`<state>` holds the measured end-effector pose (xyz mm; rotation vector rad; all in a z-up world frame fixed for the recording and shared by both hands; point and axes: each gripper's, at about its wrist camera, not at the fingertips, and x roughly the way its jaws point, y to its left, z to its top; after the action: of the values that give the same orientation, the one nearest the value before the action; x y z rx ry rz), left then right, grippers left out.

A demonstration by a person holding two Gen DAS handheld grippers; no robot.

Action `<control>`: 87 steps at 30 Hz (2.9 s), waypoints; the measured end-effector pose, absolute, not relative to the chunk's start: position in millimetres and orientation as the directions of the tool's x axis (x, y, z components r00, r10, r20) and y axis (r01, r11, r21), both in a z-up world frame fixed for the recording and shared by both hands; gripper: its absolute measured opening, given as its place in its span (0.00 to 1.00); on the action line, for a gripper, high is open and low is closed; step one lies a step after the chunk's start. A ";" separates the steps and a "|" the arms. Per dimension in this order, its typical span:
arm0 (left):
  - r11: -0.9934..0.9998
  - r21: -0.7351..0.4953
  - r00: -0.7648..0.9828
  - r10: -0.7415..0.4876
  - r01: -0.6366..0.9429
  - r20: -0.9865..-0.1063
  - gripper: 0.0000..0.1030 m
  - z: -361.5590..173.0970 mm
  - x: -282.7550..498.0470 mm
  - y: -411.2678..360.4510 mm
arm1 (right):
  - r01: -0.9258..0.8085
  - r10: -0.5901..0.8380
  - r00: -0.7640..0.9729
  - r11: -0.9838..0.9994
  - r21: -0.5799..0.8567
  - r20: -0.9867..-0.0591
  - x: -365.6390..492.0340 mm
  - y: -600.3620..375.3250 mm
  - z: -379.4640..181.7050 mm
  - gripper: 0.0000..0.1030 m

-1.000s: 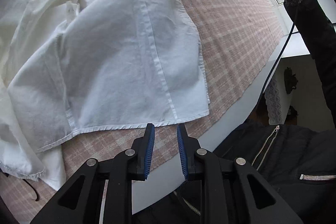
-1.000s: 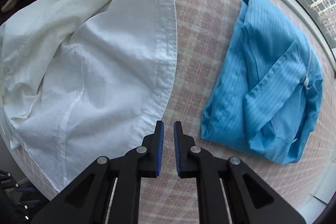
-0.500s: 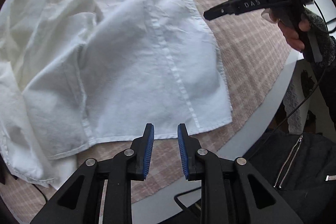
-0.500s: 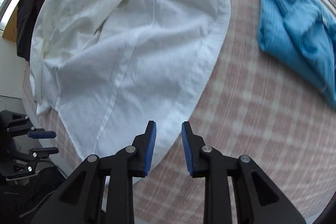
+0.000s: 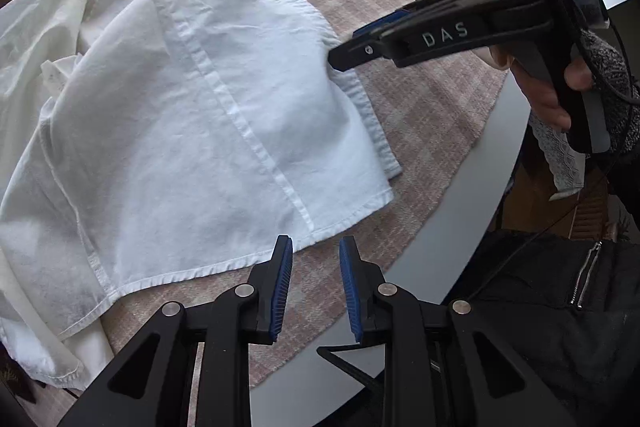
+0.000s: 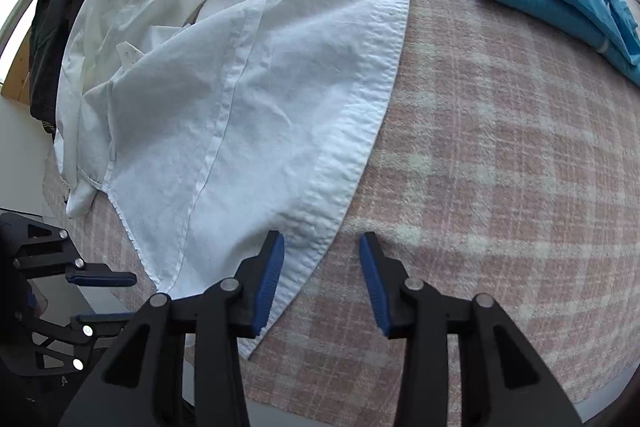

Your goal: Fold clothes

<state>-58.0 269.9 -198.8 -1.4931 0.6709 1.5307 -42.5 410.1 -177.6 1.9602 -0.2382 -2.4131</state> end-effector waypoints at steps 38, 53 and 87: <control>-0.421 -0.165 0.062 0.246 -0.892 -0.967 0.23 -189.0 -63.0 219.5 | 0.028 -0.009 -0.219 -1.000 0.003 -0.976 21.7 299.0 -197.4 0.28; -0.389 -0.177 0.075 0.263 -0.904 -0.962 0.23 -185.8 -70.7 208.9 | 0.012 0.023 -0.186 -1.000 -0.026 -0.982 -1.1 287.4 -194.1 0.04; -0.244 -0.264 0.157 0.386 -0.933 -0.909 0.01 -158.5 -51.4 295.7 | -0.340 -0.147 -0.228 -0.914 0.221 -0.962 69.3 353.8 -181.6 0.22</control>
<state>-51.4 295.7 -158.5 -1.2264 0.6224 1.4011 69.3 353.8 -181.6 2.0241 -0.6460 -2.4843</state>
